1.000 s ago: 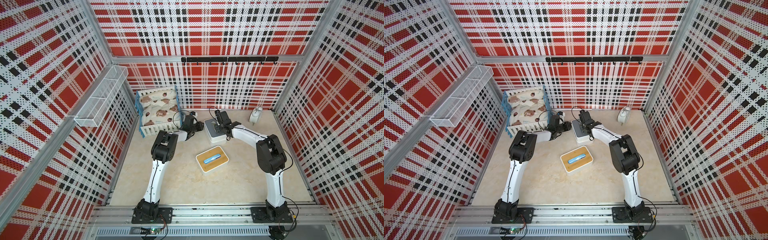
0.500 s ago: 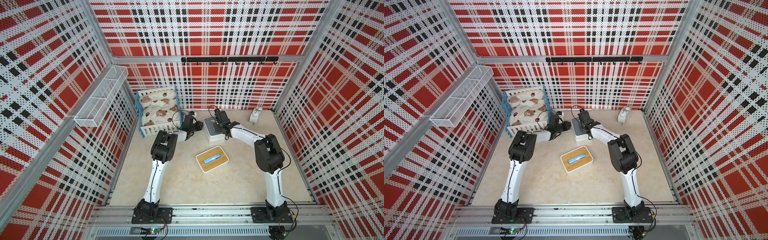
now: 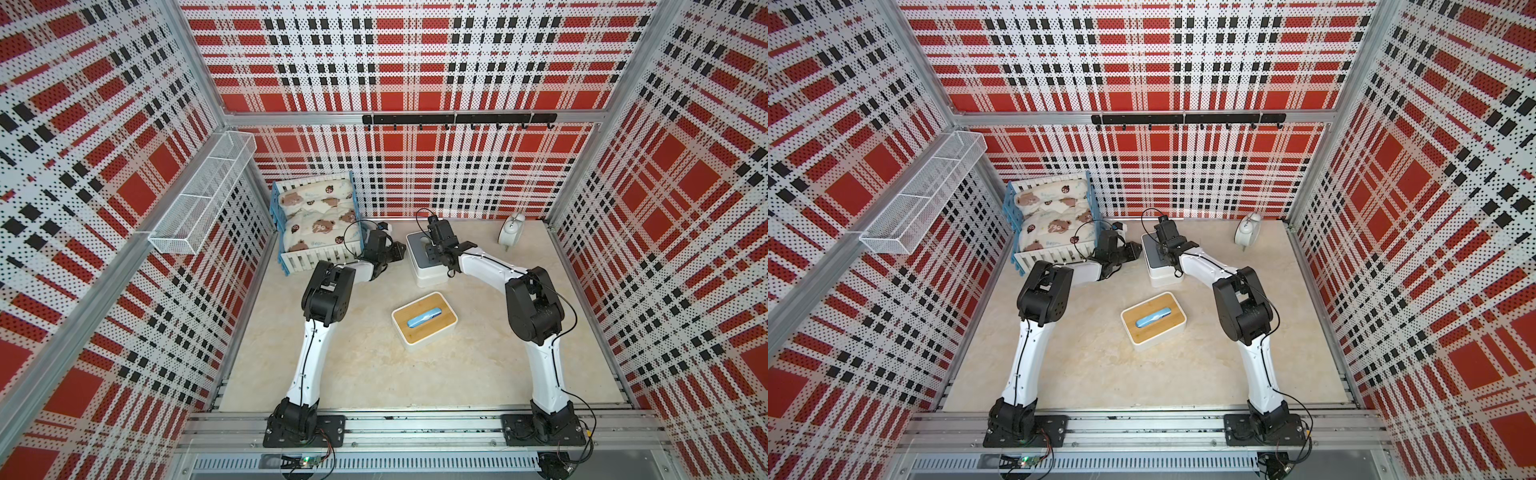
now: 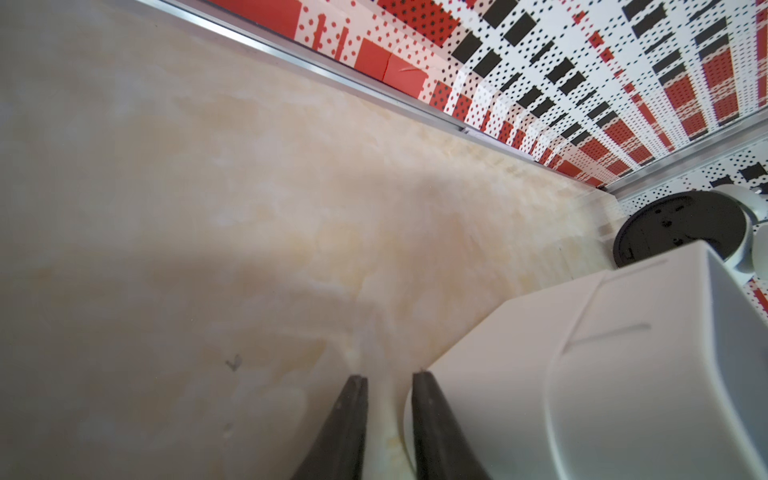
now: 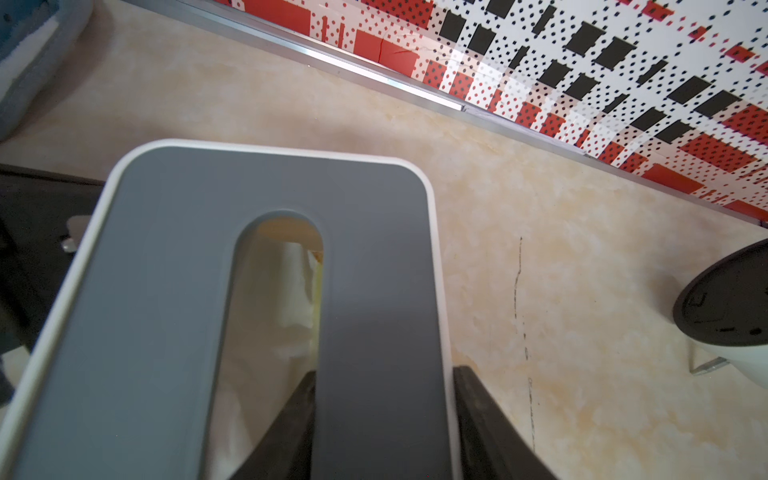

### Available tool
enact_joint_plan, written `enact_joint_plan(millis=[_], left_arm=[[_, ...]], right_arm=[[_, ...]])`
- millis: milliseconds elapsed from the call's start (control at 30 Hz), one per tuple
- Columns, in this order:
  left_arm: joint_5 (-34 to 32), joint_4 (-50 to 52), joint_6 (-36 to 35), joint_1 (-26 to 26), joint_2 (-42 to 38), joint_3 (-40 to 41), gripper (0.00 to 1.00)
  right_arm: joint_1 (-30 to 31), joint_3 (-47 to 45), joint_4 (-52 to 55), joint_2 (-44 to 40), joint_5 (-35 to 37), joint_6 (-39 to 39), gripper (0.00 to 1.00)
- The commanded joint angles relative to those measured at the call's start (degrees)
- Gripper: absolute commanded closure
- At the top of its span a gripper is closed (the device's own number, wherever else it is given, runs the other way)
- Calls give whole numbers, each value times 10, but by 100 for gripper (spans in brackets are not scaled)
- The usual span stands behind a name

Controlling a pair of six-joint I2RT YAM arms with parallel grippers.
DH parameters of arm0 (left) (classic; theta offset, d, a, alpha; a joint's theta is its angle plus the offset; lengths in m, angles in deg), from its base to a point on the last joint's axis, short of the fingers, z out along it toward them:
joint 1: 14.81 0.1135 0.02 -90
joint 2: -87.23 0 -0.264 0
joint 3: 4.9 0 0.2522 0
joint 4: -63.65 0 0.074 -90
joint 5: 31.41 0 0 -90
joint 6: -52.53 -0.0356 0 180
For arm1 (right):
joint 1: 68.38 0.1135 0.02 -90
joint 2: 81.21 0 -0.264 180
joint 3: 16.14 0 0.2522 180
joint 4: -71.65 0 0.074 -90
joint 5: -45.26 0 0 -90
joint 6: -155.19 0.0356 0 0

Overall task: Put the tissue paper into the tissue box
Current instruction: Close the box lid on the tissue box.

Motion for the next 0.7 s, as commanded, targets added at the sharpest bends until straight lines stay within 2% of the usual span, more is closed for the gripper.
enact_joint_plan(millis=[0, 333, 567, 600, 667], left_arm=[[78, -1, -6, -35, 15, -12, 74], [79, 0, -9, -36, 12, -12, 74], [77, -8, -7, -33, 3, -2, 74], [73, -12, -7, -32, -2, 6, 74], [65, -24, -8, -31, -14, 24, 74]], right_arm=[[23, -27, 4, 104, 0, -29, 100], [19, 15, 35, 132, -7, -31, 100], [20, -2, 36, 120, -28, -21, 100], [20, -8, 37, 116, -31, -17, 99], [20, -24, 33, 102, -42, -10, 92]])
